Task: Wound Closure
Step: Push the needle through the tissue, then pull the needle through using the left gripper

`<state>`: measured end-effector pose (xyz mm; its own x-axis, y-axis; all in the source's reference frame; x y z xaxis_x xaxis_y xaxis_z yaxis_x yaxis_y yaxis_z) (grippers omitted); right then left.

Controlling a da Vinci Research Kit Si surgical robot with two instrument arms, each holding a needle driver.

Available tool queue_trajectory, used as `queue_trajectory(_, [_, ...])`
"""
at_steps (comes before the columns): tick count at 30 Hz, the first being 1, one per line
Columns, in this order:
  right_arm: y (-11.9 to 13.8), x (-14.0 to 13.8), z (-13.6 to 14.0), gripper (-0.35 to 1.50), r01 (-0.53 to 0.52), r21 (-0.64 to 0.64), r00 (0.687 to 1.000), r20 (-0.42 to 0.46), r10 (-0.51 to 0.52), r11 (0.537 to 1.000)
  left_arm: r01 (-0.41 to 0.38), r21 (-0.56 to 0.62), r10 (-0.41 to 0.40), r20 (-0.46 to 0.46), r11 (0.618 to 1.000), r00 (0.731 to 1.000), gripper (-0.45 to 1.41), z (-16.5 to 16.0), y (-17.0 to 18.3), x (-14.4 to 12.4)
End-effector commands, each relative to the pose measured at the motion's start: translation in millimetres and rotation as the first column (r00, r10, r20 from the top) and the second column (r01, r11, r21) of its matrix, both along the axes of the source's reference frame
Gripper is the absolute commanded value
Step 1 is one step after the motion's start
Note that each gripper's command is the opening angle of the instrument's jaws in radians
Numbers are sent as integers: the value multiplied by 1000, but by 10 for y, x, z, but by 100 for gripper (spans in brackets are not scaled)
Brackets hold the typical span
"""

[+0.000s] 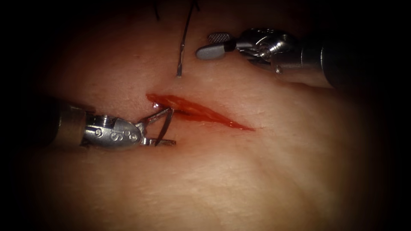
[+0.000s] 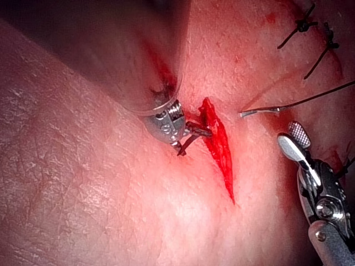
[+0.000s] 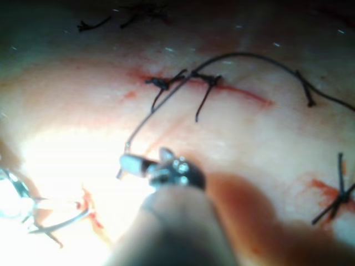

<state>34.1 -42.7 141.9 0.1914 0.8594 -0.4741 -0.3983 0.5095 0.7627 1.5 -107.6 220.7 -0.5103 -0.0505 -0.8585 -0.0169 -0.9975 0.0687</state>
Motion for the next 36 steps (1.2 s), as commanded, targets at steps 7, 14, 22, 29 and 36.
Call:
queue_trajectory(7, [-2, 0, 4, 64, 2, -3, 1000, -1, -2, 1000, -5, 7, 5, 8, 1000, 1000, -27, 5, -7, -7])
queue_trajectory(14, [-9, -11, 0, 64, 8, -5, 1000, -2, -8, 1000, -32, 58, 28, 56, 998, 998, -45, -8, -4, -7])
queue_trajectory(22, [-25, -13, -6, 64, 18, -10, 1000, -8, -18, 1000, -88, 170, 64, 140, 982, 988, -45, -46, 1, -8])
queue_trajectory(29, [-45, -9, -12, 66, 29, -13, 999, -17, -30, 999, -138, 264, 85, 201, 955, 976, -45, -78, 1, -7])
queue_trajectory(36, [-57, -6, -24, 98, 45, -14, 999, -30, -45, 999, -193, 380, 94, 262, 905, 960, -45, -103, -16, -1])
